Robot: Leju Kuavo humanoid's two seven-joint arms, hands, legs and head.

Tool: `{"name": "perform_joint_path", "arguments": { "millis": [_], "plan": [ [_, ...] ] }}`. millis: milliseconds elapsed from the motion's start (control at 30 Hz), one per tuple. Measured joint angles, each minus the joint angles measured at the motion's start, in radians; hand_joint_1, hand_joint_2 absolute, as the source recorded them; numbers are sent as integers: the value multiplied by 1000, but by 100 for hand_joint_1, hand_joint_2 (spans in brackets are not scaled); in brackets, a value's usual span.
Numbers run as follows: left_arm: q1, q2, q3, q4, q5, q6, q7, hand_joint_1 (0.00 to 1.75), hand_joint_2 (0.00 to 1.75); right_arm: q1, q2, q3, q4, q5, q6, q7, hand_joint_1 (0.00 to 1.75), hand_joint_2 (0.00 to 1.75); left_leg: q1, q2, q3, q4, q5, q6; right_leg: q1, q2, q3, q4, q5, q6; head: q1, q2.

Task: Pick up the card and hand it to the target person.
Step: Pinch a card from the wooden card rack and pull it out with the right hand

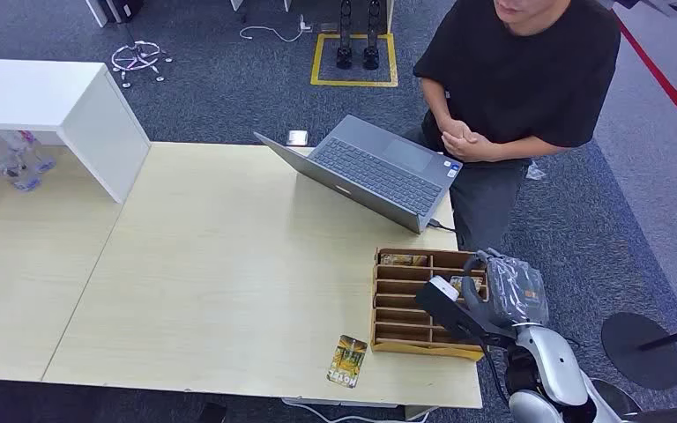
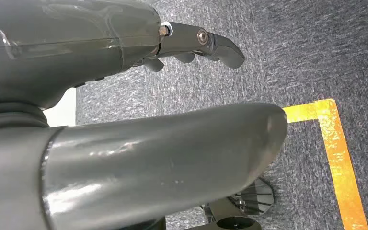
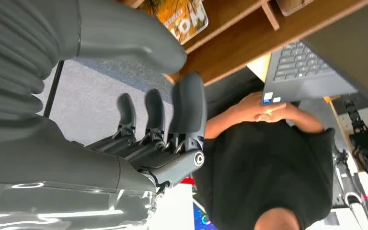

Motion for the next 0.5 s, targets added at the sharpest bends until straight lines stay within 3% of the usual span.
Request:
{"name": "perform_joint_path", "arguments": {
  "millis": [200, 500],
  "plan": [
    [0, 0, -2, 0, -1, 0, 3, 0, 0, -13, 0, 15, 19, 6, 12, -2, 83, 175, 0, 0, 0, 0, 0, 0, 0, 0, 0, 0, 0, 0, 0, 0],
    [0, 0, -2, 0, -2, 0, 3, 0, 0, -26, 0, 35, 44, 10, 24, -2, 94, 175, 0, 0, 0, 0, 0, 0, 0, 0, 0, 0, 0, 0, 0, 0]
  ]
}}
